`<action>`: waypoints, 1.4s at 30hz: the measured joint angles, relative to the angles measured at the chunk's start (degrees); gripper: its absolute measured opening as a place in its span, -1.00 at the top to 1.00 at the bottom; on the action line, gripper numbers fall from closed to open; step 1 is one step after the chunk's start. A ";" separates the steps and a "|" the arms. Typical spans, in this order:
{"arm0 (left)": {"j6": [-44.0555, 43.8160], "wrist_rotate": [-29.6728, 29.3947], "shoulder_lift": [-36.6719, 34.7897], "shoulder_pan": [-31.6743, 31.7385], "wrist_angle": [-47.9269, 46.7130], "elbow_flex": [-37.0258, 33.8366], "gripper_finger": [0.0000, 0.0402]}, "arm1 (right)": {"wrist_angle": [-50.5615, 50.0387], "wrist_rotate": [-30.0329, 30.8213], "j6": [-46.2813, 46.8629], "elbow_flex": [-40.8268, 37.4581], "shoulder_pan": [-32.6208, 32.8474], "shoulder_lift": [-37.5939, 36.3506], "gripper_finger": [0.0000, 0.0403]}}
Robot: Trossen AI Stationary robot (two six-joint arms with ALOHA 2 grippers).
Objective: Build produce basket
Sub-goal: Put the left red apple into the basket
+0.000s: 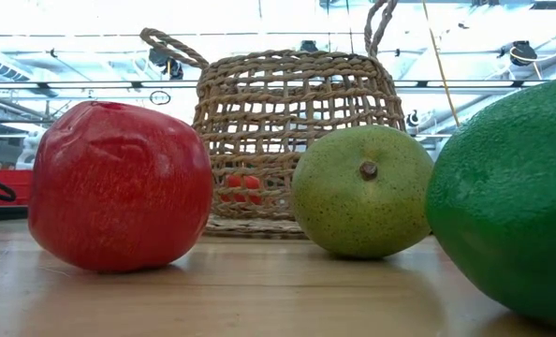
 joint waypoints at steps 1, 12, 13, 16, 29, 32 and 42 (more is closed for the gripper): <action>-0.30 0.02 0.03 -0.25 0.17 -0.27 -0.99 | 0.00 0.02 0.00 0.00 0.12 0.00 0.26; -1.84 0.66 2.22 -2.46 0.40 -0.47 -0.99 | -1.57 0.13 1.36 -0.02 0.21 0.00 0.26; -1.74 0.92 2.71 -2.57 0.81 -0.46 -0.99 | -2.10 0.13 1.83 -0.02 0.21 0.00 0.26; -0.08 2.63 4.87 -3.02 1.90 -0.42 -0.99 | -3.55 0.13 2.93 -0.04 0.21 0.00 0.26; 2.66 13.30 14.50 -3.16 7.97 -0.45 -0.99 | -9.77 0.11 7.56 -0.04 0.46 -0.02 0.26; 1.02 18.32 16.75 -3.11 10.08 -0.45 -0.99 | -9.90 0.12 7.56 -0.04 1.13 -0.02 0.26; -2.69 19.78 23.05 -3.36 13.67 -0.38 -0.99 | -10.32 0.11 7.13 -0.04 2.14 -0.02 0.26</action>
